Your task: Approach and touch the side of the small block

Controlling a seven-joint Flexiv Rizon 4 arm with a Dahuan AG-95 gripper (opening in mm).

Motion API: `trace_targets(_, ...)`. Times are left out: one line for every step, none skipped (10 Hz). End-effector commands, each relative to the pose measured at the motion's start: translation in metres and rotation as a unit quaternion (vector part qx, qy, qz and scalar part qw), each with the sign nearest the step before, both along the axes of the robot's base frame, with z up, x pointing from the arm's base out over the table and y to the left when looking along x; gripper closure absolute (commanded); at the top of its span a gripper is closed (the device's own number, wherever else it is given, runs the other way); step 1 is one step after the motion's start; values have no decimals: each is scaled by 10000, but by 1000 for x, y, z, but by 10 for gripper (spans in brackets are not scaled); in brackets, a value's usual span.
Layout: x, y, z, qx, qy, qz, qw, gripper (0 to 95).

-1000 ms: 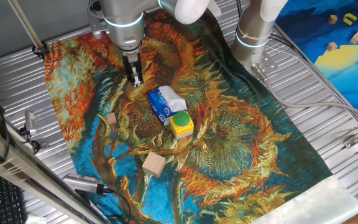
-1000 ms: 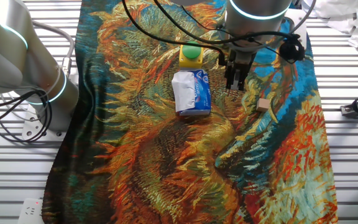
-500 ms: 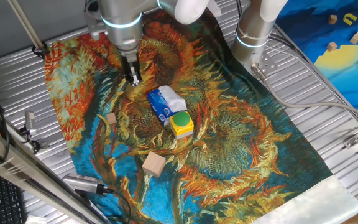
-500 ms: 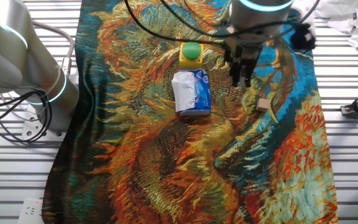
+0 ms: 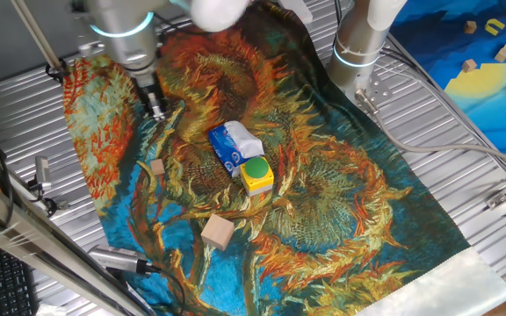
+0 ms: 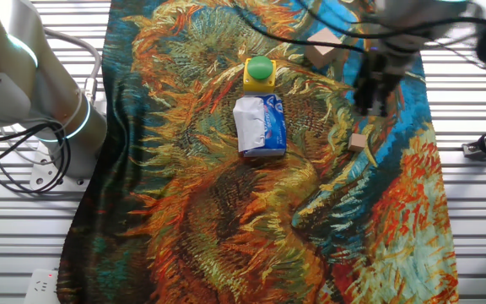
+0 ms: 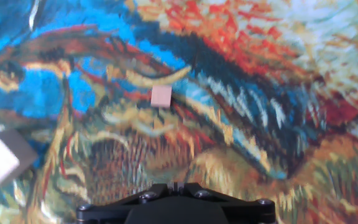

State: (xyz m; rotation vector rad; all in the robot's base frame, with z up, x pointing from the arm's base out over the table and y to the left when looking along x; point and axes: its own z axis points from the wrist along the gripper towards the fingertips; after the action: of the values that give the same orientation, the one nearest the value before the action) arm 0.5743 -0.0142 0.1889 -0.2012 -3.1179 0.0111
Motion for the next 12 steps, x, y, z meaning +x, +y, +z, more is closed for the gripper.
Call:
trace_targets(3,-1,-13,28,-104,-52,9999,950)
trace_targets(2,-1,-17,23,-86,-73,9999,950)
trace_targets(1,0,-22,23,-91,-83,9999,950)
trace_targets(-1,1,-32,32,-130,-104,9999,950)
trace_targets(-3,1,-37,37,-165,-113,9998,950)
trace_targets(-6,2,-41,39,-176,-117,9998,950)
trace_targets(-10,3,-46,40,-213,-119,9997,950)
trace_targets(-12,3,-47,39,-212,-120,9997,950)
trace_targets(-14,3,-48,22,-199,-99,9998,950)
trace_targets(-15,3,-48,27,-192,-91,9998,950)
trace_targets(-15,3,-48,28,-189,-84,9998,950)
trace_targets(-15,3,-48,31,-189,-83,9998,950)
